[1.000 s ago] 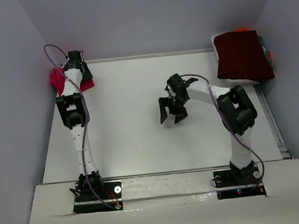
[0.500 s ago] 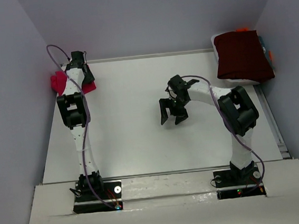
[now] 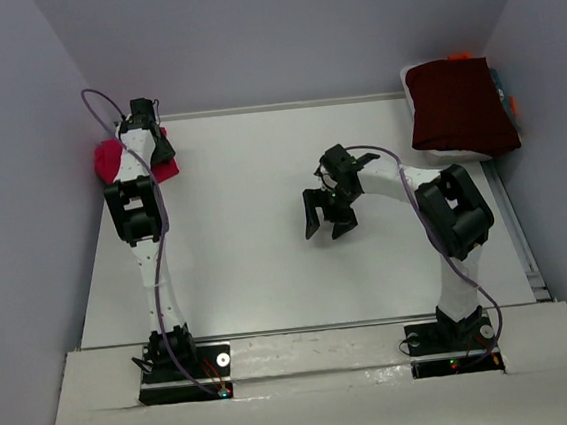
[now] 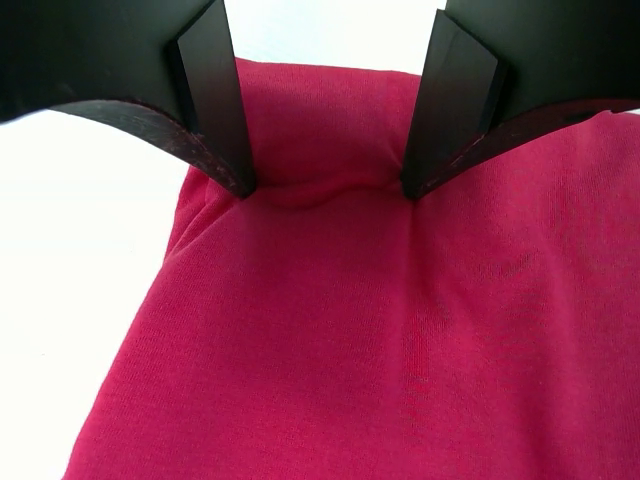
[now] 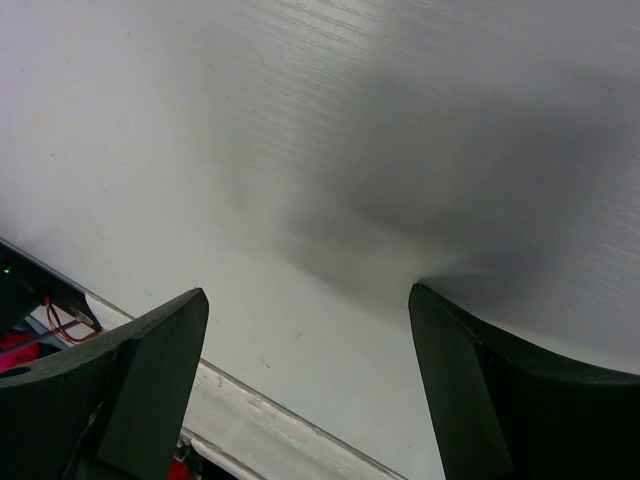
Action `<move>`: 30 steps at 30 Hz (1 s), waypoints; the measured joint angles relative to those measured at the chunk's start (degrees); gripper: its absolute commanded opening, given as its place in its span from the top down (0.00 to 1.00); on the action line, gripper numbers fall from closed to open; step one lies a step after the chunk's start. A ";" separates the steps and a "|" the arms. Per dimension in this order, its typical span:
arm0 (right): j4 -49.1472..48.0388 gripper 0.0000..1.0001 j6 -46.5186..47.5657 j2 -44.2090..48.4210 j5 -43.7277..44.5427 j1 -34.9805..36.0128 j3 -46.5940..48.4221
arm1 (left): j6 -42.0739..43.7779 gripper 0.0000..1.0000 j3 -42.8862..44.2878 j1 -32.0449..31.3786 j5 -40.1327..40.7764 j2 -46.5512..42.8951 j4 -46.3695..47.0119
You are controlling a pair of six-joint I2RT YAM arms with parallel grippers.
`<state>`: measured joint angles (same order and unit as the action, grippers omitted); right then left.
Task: Fold and stack the t-shirts
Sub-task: Smooth out wrinkles on the folded tshirt
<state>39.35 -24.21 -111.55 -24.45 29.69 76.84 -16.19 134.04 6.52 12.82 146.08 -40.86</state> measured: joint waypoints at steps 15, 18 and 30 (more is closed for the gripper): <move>0.92 0.13 0.42 0.31 0.44 0.00 0.37 | 1.70 0.28 0.59 0.13 -3.10 0.00 -1.18; 1.60 0.13 0.42 0.46 0.46 0.00 0.72 | 2.12 0.28 0.76 -0.26 -2.89 0.11 -1.55; 6.34 0.13 -0.07 0.46 -0.66 0.00 6.40 | 3.98 0.27 1.79 -2.21 -1.79 0.76 -2.54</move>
<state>45.69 -24.27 -111.09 -25.10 29.69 83.24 -12.21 135.83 4.32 11.03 146.85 -43.40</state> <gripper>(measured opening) 0.870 0.724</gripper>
